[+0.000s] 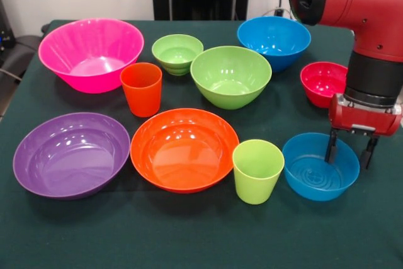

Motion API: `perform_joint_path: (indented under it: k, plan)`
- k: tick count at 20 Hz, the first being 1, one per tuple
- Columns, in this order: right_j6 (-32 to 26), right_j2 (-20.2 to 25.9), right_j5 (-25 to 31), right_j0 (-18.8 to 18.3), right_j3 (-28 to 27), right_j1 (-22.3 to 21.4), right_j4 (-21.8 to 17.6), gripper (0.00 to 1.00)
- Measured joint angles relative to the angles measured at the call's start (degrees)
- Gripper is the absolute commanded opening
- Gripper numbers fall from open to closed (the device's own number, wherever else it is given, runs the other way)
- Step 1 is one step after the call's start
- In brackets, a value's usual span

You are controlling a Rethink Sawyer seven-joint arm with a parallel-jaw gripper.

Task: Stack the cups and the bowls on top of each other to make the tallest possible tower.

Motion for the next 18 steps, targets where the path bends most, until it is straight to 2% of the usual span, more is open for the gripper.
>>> perform_joint_path:
  k: [7, 12, 18]
  plan:
    - [0.00, 0.00, 4.02, -0.01, 0.37, -2.79, -0.02, 1.00]
    - [0.00, -0.03, 11.19, -0.01, 0.41, -7.46, -0.02, 1.00]
    - [0.00, -0.02, 14.53, -0.42, 0.35, -10.79, -0.05, 1.00]
